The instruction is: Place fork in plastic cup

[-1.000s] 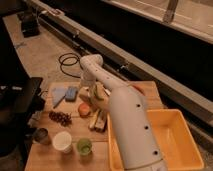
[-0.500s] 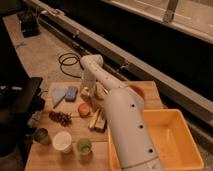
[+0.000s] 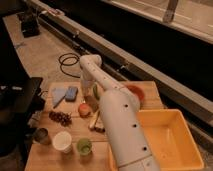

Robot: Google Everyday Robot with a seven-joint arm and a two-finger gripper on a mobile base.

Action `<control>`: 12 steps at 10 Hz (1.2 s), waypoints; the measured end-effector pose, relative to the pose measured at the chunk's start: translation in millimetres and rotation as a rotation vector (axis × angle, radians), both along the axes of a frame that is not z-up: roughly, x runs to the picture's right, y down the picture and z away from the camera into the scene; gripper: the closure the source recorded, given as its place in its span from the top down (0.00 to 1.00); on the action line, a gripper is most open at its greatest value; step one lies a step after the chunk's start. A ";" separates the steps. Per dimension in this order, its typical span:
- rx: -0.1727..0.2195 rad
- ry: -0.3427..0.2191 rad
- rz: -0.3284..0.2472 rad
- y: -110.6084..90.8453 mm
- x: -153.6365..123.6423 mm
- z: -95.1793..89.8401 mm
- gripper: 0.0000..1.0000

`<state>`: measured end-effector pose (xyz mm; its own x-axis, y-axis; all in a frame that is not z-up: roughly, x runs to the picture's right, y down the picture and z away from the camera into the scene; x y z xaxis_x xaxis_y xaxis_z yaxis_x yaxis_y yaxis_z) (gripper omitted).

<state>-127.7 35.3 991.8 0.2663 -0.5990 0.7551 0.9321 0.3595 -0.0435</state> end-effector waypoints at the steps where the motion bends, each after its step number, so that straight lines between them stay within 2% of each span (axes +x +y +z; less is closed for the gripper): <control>1: -0.001 -0.002 0.001 -0.2 -0.5 -0.5 0.00; 4: 0.003 0.002 -0.007 -0.6 0.1 -2.2 0.00; 7: 0.089 -0.004 -0.014 -23.5 -3.9 -26.2 0.00; 8: 0.132 -0.012 -0.011 -39.7 -5.4 -43.6 0.00; 9: 0.155 -0.018 -0.008 -47.6 -6.8 -52.5 0.00; 12: 0.262 -0.027 0.020 -80.5 -4.0 -89.0 0.00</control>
<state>-131.7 -45.3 902.8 0.2624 -0.7698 0.5818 0.9242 0.3739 0.0779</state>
